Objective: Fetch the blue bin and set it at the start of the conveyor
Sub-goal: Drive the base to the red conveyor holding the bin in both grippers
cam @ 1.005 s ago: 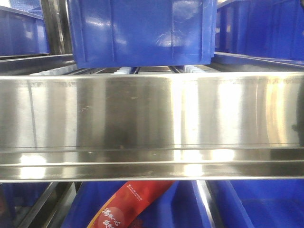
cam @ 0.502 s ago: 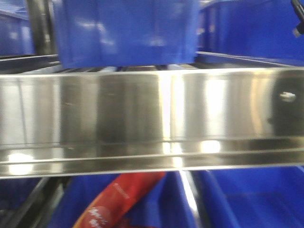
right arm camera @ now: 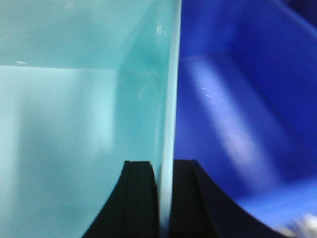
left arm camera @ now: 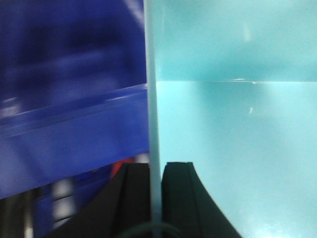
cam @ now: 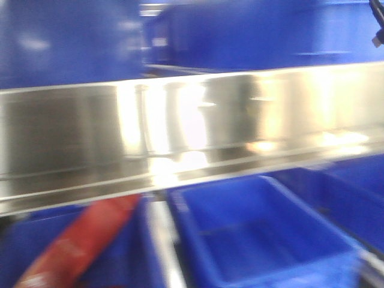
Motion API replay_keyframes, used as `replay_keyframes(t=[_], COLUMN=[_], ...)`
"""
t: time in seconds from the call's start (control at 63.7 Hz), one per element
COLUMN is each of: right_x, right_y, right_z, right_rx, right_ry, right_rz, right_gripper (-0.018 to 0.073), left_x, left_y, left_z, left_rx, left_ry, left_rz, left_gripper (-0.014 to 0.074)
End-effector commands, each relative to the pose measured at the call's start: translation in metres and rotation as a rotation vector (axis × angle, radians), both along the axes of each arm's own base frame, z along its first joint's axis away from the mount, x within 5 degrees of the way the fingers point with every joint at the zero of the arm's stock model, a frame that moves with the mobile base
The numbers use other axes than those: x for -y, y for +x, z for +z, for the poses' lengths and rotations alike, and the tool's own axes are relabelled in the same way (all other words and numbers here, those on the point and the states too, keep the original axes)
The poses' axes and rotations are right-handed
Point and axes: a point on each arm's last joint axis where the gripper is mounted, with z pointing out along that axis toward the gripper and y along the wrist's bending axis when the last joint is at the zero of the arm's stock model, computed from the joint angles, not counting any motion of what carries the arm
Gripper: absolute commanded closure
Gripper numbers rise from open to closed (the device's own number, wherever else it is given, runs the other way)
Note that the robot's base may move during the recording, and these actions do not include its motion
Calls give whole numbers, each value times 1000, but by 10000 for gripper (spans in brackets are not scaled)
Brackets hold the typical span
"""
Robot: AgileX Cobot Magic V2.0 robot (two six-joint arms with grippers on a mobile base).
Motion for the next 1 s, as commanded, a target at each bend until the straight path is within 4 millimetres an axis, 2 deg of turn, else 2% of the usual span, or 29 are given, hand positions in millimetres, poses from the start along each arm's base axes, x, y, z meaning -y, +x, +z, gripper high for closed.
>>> replay_keyframes(t=[0.0, 0.439, 0.738, 0.989], right_x=[2, 2, 1, 1], right_y=[-3, -3, 0, 1], right_z=[6, 6, 12, 12], right_rx=[39, 39, 111, 116], right_ry=[-15, -15, -10, 101], right_rz=[0, 0, 14, -53], right_gripper=[722, 722, 722, 722], left_x=[-2, -2, -2, -2], left_y=[-6, -6, -6, -6], left_z=[12, 12, 12, 12], left_rx=[65, 65, 65, 65], left_ry=[-6, -6, -6, -6], left_rz=[-13, -13, -13, -13], left_gripper=[708, 708, 708, 708])
